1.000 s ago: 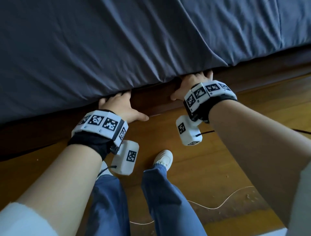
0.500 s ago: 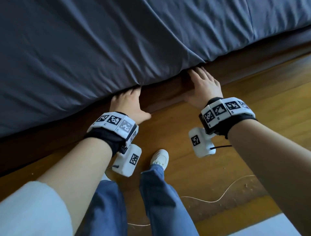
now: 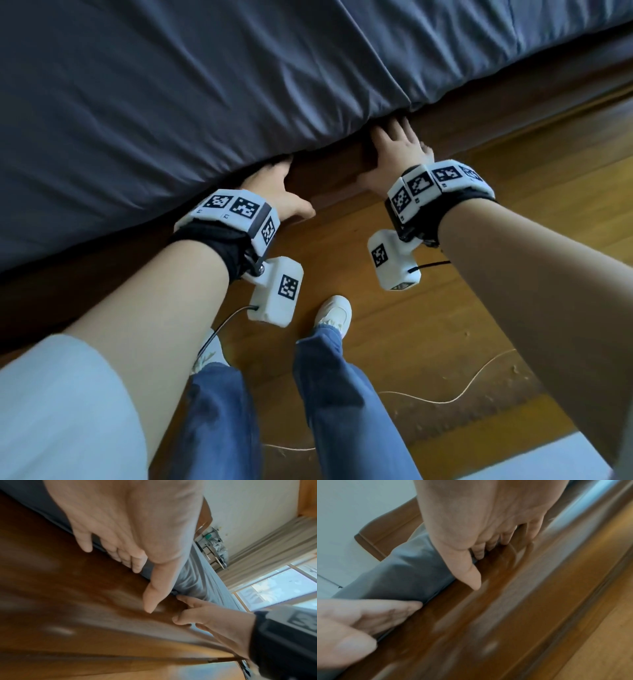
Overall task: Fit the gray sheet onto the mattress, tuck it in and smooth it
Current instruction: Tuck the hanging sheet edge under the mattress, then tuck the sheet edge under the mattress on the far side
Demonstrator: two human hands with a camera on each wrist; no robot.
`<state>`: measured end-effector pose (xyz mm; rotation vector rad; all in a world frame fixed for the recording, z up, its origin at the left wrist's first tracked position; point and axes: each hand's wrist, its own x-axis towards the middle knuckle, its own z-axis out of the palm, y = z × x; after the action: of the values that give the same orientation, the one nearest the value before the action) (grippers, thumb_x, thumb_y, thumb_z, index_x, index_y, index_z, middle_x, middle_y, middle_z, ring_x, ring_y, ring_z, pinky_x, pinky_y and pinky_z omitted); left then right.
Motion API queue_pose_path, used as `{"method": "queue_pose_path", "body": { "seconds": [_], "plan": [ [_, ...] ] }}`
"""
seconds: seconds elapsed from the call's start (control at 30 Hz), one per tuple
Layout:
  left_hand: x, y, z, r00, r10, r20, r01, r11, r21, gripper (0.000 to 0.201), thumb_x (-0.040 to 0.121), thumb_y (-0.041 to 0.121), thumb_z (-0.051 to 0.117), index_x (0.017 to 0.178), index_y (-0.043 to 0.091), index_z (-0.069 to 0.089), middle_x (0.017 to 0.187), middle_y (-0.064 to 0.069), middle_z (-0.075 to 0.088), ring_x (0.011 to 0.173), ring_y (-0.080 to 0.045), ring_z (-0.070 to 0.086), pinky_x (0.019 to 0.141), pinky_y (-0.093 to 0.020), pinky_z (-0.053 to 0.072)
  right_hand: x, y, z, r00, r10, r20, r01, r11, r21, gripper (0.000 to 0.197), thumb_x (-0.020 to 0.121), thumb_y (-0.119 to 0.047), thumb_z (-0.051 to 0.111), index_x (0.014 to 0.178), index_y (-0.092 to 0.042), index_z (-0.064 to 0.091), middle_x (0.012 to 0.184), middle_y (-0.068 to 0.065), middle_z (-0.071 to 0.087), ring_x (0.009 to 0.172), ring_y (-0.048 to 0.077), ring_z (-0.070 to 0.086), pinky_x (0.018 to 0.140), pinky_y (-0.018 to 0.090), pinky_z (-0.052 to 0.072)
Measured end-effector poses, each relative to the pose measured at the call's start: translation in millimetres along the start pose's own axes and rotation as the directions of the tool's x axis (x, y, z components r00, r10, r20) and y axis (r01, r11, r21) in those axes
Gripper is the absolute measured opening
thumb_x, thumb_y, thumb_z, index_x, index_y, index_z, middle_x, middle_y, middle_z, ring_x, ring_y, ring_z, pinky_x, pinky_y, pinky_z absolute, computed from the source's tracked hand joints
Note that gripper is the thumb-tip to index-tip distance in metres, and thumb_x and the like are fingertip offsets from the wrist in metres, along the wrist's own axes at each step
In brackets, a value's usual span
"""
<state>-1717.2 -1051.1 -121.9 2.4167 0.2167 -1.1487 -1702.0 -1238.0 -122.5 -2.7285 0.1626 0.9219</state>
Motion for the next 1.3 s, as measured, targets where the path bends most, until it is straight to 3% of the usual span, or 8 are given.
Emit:
{"method": "queue_pose_path", "body": {
  "seconds": [0.13,0.23,0.33,0.6,0.77,0.9,1.1,1.3],
  "plan": [
    [-47,-14,1,0.998,0.062,-0.006,-0.062,0.998,0.021,0.073,0.078,0.039,0.066,0.143,0.029,0.033,0.149,0.004,0.037,0.135,-0.019,0.038,0.111,-0.040,0.033,-43,-16,3,0.993,-0.051,0.110,0.050,0.999,0.005,0.058,0.081,-0.030,0.060,0.136,-0.026,0.042,0.145,0.002,0.033,0.130,0.026,0.040,0.100,0.040,0.040],
    [-84,-28,-11,0.998,0.054,-0.043,-0.052,0.998,0.043,0.041,0.080,0.043,0.062,0.118,0.032,0.053,0.121,0.007,0.059,0.112,-0.018,0.055,0.097,-0.037,0.045,-78,-40,-9,0.991,-0.076,0.107,0.076,0.997,0.000,0.036,0.083,-0.032,0.058,0.118,-0.026,0.054,0.125,0.001,0.049,0.111,0.026,0.054,0.083,0.033,0.042],
    [-122,-40,-43,0.989,0.063,-0.133,-0.057,0.997,0.054,0.021,0.079,0.045,0.061,0.092,0.030,0.054,0.105,0.005,0.060,0.098,-0.020,0.057,0.088,-0.036,0.047,-116,-81,-32,0.992,-0.111,0.057,0.112,0.994,-0.014,0.014,0.081,-0.033,0.057,0.092,-0.027,0.053,0.109,-0.001,0.054,0.092,0.023,0.054,0.075,0.029,0.040],
    [-263,-103,-191,0.916,0.181,-0.359,-0.138,0.980,0.142,0.026,0.086,0.047,0.051,0.076,0.024,0.045,0.083,0.005,0.052,0.079,-0.020,0.050,0.070,-0.029,0.036,-232,-258,-110,0.971,-0.232,-0.054,0.222,0.964,-0.146,0.018,0.084,-0.036,0.053,0.096,-0.023,0.053,0.105,0.004,0.062,0.091,0.026,0.058,0.071,0.031,0.043],
    [-378,-176,-290,0.842,0.244,-0.482,-0.116,0.953,0.280,0.020,0.087,0.045,0.049,0.088,0.026,0.051,0.091,0.005,0.059,0.084,-0.021,0.056,0.069,-0.029,0.038,-310,-394,-153,0.934,-0.340,-0.112,0.314,0.929,-0.197,0.027,0.089,-0.036,0.049,0.111,-0.021,0.054,0.115,0.005,0.061,0.102,0.027,0.059,0.075,0.033,0.045],
    [-451,-247,-350,0.835,0.211,-0.509,-0.053,0.950,0.306,0.016,0.088,0.044,0.048,0.086,0.028,0.046,0.092,0.003,0.058,0.086,-0.023,0.055,0.071,-0.032,0.043,-361,-500,-171,0.881,-0.447,-0.151,0.421,0.890,-0.177,0.024,0.088,-0.035,0.050,0.105,-0.019,0.055,0.109,0.007,0.062,0.096,0.027,0.059,0.077,0.033,0.047],
    [-505,-338,-392,0.775,0.100,-0.624,0.113,0.950,0.292,0.026,0.087,0.050,0.044,0.073,0.028,0.042,0.084,0.003,0.053,0.081,-0.022,0.055,0.069,-0.029,0.043,-405,-618,-162,0.788,-0.604,-0.123,0.547,0.777,-0.311,0.020,0.091,-0.038,0.048,0.094,-0.019,0.052,0.092,0.003,0.057,0.084,0.023,0.057,0.069,0.032,0.046],
    [-507,-418,-423,0.758,-0.012,-0.652,0.211,0.951,0.228,0.032,0.087,0.048,0.046,0.067,0.025,0.038,0.074,0.005,0.051,0.075,-0.018,0.055,0.067,-0.028,0.044,-397,-691,-136,0.764,-0.644,-0.044,0.582,0.717,-0.384,0.020,0.092,-0.038,0.047,0.093,-0.019,0.051,0.090,0.001,0.056,0.085,0.022,0.057,0.076,0.034,0.050]
  ]
}}
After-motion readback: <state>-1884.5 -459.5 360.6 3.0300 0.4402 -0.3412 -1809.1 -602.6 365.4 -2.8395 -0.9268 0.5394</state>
